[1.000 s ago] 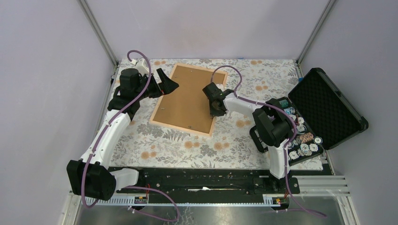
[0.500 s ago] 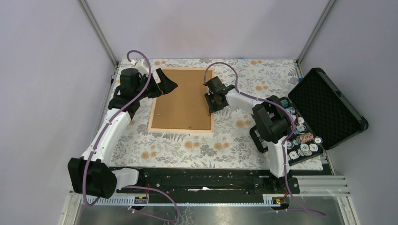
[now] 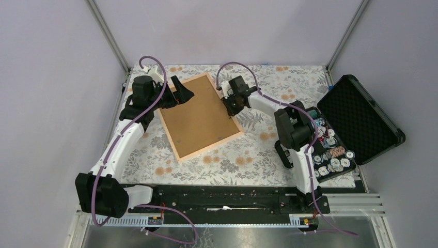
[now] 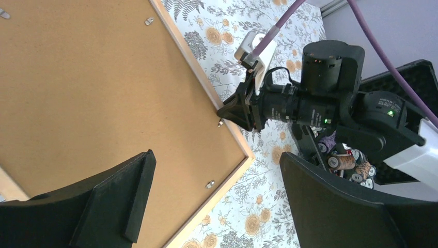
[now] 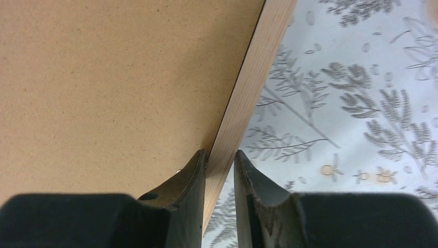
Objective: Put the photo into the frame
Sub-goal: Adjust the photo frame at the center of the board.
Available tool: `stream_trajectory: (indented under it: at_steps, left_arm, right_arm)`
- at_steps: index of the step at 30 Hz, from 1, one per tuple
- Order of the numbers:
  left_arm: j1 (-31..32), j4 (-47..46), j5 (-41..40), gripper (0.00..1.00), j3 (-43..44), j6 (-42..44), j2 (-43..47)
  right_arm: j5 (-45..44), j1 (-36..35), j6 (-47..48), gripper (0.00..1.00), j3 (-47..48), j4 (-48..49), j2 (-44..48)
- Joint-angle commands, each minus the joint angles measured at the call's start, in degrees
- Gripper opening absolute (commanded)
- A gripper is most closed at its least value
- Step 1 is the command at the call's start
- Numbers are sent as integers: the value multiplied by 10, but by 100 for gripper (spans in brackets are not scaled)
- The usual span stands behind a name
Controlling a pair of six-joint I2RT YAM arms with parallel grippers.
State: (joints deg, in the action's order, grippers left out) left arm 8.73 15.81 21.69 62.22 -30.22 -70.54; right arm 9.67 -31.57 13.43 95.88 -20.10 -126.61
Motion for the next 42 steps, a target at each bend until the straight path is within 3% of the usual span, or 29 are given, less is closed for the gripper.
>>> stream_trajectory:
  at_steps: [1, 6, 11, 15, 20, 25, 30, 34, 39, 42]
  left_arm:
    - [-2, -25, -15, 99, -1, 13, 12]
    - [-2, -30, 3, 99, 0, 3, 12]
    - [0, -36, 12, 99, -2, -1, 32]
    - [1, -46, 29, 99, -7, -9, 24]
    - [1, -51, 68, 99, -2, -24, 19]
    - [4, -48, 80, 99, 2, -26, 13]
    - [10, -43, 78, 99, 4, -20, 12]
    - [12, -40, 78, 99, 7, -19, 9]
    - [12, -36, 75, 99, 8, -17, 6]
    - [12, -36, 74, 99, 8, -15, 8]
  right_arm:
    - [-16, 26, 83, 26, 41, -56, -28]
    - [-61, 26, 51, 62, 81, -66, -19]
    - [-149, 26, -94, 77, 115, -127, 28]
    - [-223, 27, -306, 87, 26, -155, 128]
    - [-134, 27, -632, 85, -139, -137, 233]
    - [-106, 3, -799, 86, -249, -72, 273]
    - [-91, -8, -829, 89, -239, -92, 225]
    - [-113, -20, -859, 85, -243, -96, 203]
    - [-122, -21, -877, 78, -229, -92, 159]
    - [-133, -21, -870, 68, -214, -95, 135]
